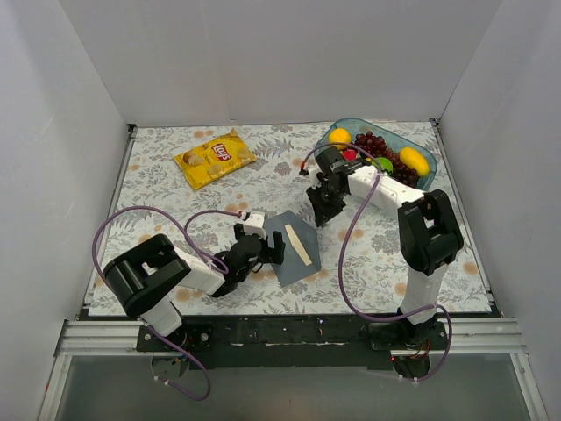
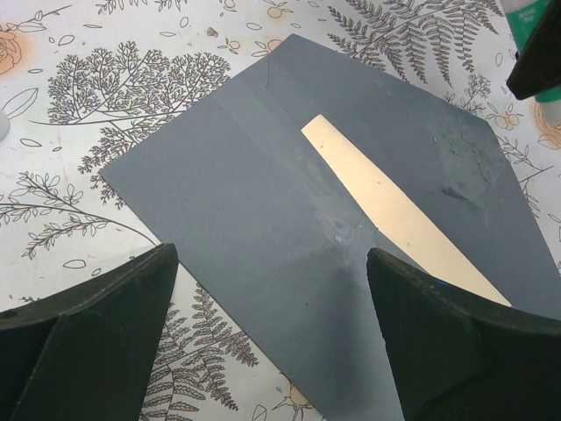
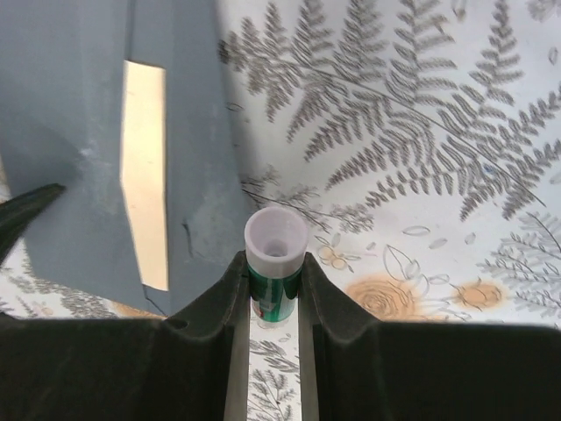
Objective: Place the letter into the envelope and seal it
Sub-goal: Seal the envelope at the center of the board.
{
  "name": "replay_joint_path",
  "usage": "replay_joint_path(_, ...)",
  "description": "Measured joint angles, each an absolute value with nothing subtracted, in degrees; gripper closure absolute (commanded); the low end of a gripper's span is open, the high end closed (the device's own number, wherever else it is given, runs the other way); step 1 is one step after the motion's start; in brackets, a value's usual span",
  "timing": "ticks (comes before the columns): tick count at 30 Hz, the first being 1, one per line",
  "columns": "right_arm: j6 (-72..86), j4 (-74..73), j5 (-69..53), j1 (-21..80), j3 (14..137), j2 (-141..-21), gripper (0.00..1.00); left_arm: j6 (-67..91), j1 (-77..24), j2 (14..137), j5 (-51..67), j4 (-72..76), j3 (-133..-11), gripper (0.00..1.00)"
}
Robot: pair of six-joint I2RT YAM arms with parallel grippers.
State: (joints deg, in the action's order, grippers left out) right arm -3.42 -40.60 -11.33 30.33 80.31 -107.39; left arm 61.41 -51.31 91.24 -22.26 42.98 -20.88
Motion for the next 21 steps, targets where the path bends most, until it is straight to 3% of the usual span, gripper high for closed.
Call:
replay_joint_path(9, -2.28, -41.1, -5.69, 30.02, 76.9, -108.18, 0.99, 61.41, -51.16, 91.22, -22.06, 43.55, -20.58, 0.11)
replay_joint_path(21, -2.61, -40.38, -11.6, 30.04, 76.25, -109.03, 0.99, 61.47, -51.11, 91.24, -21.87, 43.99, -20.36, 0.11)
